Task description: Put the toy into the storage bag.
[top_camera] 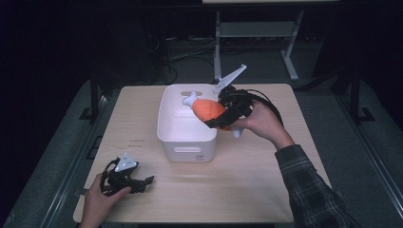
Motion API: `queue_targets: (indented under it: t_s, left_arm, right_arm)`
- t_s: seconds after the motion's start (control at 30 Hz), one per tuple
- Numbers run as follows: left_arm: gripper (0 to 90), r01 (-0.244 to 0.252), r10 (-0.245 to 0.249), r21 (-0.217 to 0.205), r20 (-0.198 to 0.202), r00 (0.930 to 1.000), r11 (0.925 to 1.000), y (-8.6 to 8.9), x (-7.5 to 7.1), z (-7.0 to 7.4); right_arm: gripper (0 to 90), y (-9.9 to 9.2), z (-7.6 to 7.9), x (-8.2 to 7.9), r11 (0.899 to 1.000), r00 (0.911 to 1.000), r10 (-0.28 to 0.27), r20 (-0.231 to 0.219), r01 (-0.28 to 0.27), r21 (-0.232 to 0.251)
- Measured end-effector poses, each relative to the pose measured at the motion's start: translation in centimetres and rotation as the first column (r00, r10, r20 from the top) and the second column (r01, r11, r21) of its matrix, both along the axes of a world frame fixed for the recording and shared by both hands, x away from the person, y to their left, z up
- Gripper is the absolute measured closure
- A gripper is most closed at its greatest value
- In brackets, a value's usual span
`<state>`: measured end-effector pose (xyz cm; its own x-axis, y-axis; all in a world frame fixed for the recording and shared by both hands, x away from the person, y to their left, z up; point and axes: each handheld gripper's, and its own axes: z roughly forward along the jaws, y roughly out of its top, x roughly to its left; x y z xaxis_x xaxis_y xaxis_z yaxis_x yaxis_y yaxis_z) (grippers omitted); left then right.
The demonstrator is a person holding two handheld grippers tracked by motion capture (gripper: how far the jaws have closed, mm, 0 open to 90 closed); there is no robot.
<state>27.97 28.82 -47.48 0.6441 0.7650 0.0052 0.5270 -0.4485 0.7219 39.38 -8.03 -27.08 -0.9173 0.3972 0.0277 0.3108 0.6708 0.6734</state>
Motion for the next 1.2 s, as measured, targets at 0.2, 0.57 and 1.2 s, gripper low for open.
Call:
queue_targets:
  t_s: [0.2,0.57,1.2]
  left_arm:
    - [12.6,-0.001,0.001,-0.002,0.000,1.0000,1.0000,0.0,0.0,0.0]
    - [12.6,-0.001,0.001,-0.001,0.000,1.0000,1.0000,0.0,0.0,0.0]
    - [12.6,-0.001,0.001,0.001,0.002,1.0000,1.0000,0.0,0.0,0.0]
  right_arm:
    - [24.1,1.8,0.0,0.9,1.000,0.9995,0.031,0.006,-0.031,-0.006]
    - [23.7,4.9,-1.0,2.2,0.997,0.9969,0.078,-0.014,-0.078,-0.010]
    - [22.8,7.9,-3.4,3.5,0.992,0.9913,0.119,-0.057,-0.121,-0.044]
